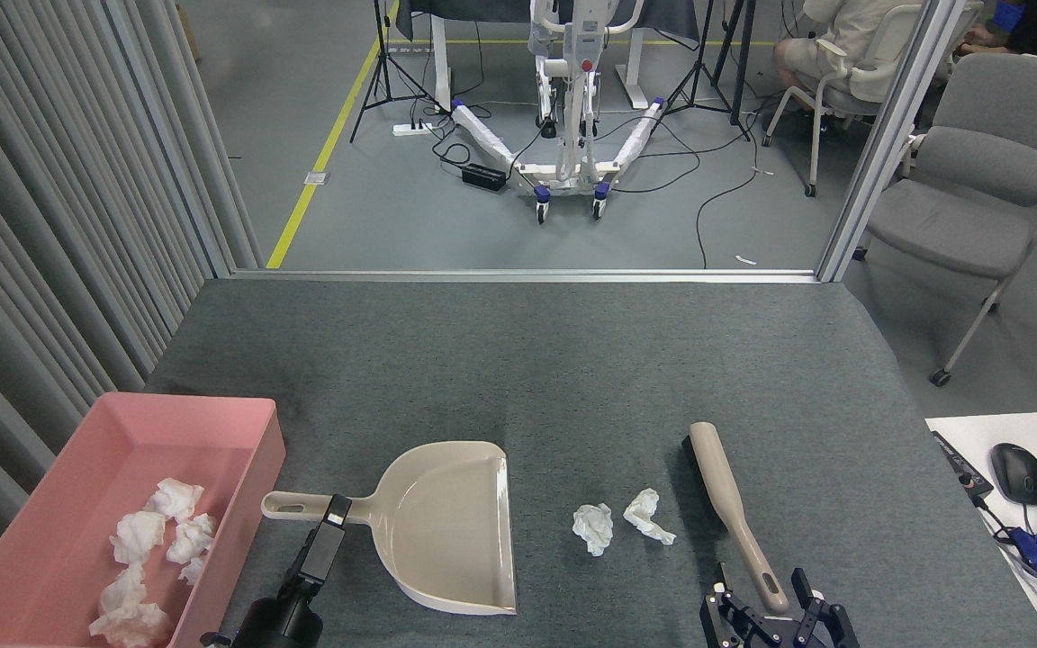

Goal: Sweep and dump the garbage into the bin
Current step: 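Grasp the beige dustpan handle with the left hand, then sweep the crumpled tissues into the dustpan with the right-hand brush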

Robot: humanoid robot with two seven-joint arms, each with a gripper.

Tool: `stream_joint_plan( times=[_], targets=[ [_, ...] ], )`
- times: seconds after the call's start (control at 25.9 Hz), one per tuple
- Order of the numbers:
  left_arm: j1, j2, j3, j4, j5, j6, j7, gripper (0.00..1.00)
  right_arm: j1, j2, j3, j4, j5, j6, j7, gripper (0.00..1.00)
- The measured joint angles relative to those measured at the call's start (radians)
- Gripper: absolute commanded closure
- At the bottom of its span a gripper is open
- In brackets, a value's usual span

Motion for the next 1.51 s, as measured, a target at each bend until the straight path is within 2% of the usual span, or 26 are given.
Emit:
stream_joint_plan(
  times=[0.15,0.31,0.43,0.54,0.62,0.81,0.93,1.24,1.39,1.51],
  targets=[
    [-0.017,-0.016,0.002,0.026,0.0,0.0,0.022,0.01,-0.003,-0.004,-0.002,0.01,-0.001,0.0,-0.002,0.33],
    [-0.031,-0.023,0.009,0.06,0.0,-0.007,0.03,0.01,-0.005,-0.007,-0.003,0.016,-0.001,0.001,-0.003,0.58],
    [-0.037,-0.031,0.017,0.071,0.001,-0.01,0.031,0.02,-0.005,-0.011,-0.003,0.017,-0.001,-0.003,-0.003,0.72],
    [-0.044,-0.039,0.032,0.075,0.002,-0.015,0.032,0.08,-0.004,-0.015,-0.003,0.017,-0.001,-0.007,-0.002,0.83],
    [-0.047,-0.043,0.047,0.081,0.002,-0.024,0.032,0.11,-0.004,-0.017,-0.003,0.017,-0.001,-0.011,-0.001,0.87],
    [-0.068,-0.059,0.084,0.136,0.002,-0.064,0.032,0.12,-0.003,-0.02,-0.003,0.017,-0.001,-0.012,0.0,0.95],
    [-0.077,-0.065,0.091,0.159,0.001,-0.072,0.03,0.18,-0.001,-0.02,-0.003,0.016,-0.002,-0.022,0.0,1.0],
    [-0.097,-0.079,0.094,0.191,-0.006,-0.076,0.03,0.24,0.029,-0.009,0.0,-0.036,0.0,-0.06,0.002,1.0],
    [-0.103,-0.081,0.095,0.203,-0.008,-0.076,0.031,0.34,0.066,-0.004,0.004,-0.072,0.0,-0.087,0.006,1.0],
    [-0.106,-0.082,0.095,0.207,-0.011,-0.076,0.032,0.37,0.091,-0.002,0.009,-0.084,0.0,-0.097,0.009,1.0]
  ],
)
